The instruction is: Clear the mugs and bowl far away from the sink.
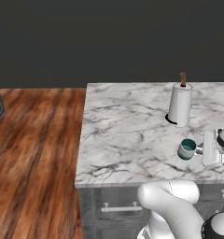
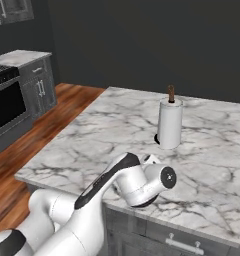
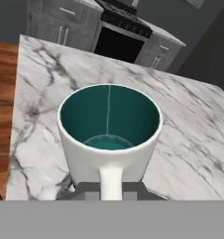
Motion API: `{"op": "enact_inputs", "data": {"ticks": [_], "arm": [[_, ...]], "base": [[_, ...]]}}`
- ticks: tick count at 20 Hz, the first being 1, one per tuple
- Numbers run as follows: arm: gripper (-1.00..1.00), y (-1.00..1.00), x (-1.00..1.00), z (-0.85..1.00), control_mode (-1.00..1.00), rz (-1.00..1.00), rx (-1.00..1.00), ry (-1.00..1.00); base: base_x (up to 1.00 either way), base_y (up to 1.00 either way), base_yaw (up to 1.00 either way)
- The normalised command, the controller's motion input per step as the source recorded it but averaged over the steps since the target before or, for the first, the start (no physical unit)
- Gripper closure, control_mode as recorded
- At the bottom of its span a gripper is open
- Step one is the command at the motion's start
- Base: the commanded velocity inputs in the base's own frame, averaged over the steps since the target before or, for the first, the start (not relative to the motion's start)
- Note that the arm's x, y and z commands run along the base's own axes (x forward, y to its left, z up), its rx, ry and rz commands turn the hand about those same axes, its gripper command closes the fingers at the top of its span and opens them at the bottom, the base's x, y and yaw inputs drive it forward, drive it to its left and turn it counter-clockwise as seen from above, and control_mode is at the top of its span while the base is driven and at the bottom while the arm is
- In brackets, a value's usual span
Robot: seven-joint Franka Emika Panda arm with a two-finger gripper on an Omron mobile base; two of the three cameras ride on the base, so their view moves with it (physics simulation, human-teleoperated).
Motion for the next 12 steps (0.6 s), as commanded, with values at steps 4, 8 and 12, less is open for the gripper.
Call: {"op": "enact_inputs", "data": {"ticks": [4,8,12], "arm": [[1.00,-0.17,0.31,-0.24,-1.00,0.00,0.00,0.00],[1.00,-0.11,0.28,-0.25,-1.00,0.00,0.00,0.00],[1.00,-0.01,0.22,-0.28,-1.00,0.00,0.00,0.00]], "base": [[0.00,0.00,0.00],[0.00,0.00,0.00],[0.00,0.00,0.00]]}}
